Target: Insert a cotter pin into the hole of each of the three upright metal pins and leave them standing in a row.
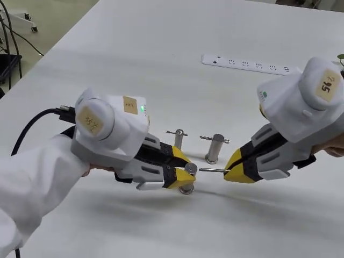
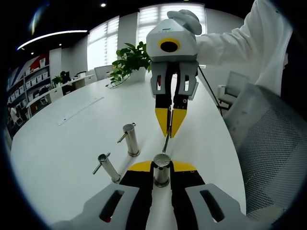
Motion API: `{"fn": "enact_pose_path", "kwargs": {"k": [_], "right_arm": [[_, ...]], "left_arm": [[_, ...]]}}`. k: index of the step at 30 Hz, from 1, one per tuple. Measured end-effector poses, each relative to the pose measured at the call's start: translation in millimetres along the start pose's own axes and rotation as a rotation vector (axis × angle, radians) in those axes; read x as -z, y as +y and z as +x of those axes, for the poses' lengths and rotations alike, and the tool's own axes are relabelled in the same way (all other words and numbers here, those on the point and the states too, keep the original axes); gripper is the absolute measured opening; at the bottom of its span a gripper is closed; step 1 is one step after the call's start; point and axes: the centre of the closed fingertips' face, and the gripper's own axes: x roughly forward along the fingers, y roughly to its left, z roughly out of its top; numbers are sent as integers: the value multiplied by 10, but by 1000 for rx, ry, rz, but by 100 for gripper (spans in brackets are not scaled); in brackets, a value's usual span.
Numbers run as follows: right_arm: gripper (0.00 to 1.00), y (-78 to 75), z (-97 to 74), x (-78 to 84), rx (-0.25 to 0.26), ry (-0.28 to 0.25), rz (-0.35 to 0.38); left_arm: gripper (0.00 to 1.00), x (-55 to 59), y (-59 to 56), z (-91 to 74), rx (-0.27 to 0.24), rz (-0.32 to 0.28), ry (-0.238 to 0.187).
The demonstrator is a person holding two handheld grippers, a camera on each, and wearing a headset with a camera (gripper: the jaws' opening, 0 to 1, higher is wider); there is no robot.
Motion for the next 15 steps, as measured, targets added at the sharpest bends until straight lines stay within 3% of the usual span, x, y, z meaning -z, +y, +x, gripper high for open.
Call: {"fn": "enact_pose_path", "kwargs": {"k": [15], "right_arm": [[0,22,71,-47,-23,1,-8]], "left_arm": [[10,3,-1,16,10,-9,1]]}}
